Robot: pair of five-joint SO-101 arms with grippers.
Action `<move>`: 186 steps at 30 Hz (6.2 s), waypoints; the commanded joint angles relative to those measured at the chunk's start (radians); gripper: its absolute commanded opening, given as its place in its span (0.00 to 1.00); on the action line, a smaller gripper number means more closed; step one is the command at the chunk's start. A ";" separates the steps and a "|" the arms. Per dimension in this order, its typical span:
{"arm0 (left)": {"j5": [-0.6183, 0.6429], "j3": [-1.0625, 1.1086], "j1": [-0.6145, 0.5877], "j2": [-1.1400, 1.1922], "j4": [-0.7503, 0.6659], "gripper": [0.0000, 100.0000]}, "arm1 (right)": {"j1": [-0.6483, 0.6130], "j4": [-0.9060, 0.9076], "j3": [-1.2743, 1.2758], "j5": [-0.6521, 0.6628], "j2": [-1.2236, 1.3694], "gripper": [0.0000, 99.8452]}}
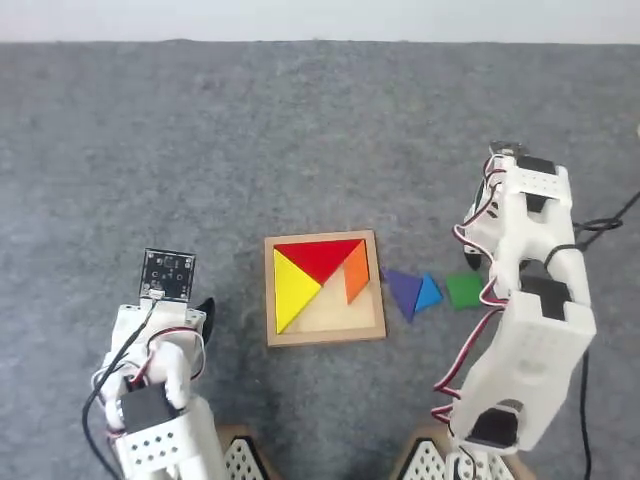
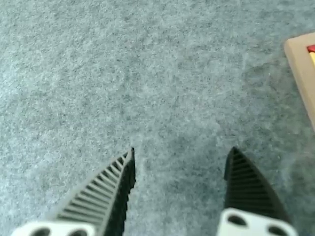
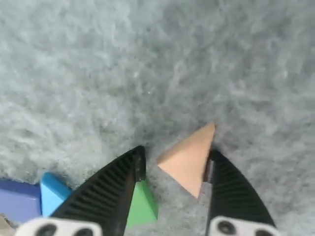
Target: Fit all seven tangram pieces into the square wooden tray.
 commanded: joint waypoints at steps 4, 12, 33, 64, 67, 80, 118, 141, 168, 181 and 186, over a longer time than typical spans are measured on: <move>-0.011 -0.007 0.000 0.003 -0.003 0.28 | 0.010 -0.002 -0.025 -0.009 -0.056 0.12; -0.011 -0.007 0.000 0.003 -0.003 0.28 | -0.035 0.073 -0.026 -0.017 -0.180 0.12; -0.011 -0.007 0.000 0.003 -0.003 0.28 | -0.769 0.189 -0.058 -0.446 -0.196 0.11; -0.011 -0.007 0.000 0.003 -0.003 0.28 | -0.868 0.366 -0.459 -0.612 0.105 0.36; -0.011 -0.007 0.000 0.003 -0.003 0.28 | -0.828 0.374 -0.466 -0.566 0.068 0.36; -0.011 -0.007 0.000 0.003 -0.003 0.28 | -0.426 0.464 -0.391 -0.267 -0.337 0.03; -0.011 -0.007 0.000 0.003 -0.003 0.28 | -0.125 -0.225 0.675 0.130 -0.664 0.26; -0.011 -0.007 0.000 0.003 -0.003 0.28 | -0.182 -0.255 0.700 0.132 -0.659 0.38; -0.011 -0.007 0.000 0.003 -0.003 0.28 | -0.156 -0.236 0.614 0.130 -0.364 0.14; -0.011 -0.007 0.000 0.003 -0.003 0.28 | -0.461 -0.084 0.609 0.137 -0.929 0.00; -0.011 -0.007 0.000 0.003 -0.003 0.28 | -0.657 -0.084 0.608 0.258 -0.949 0.01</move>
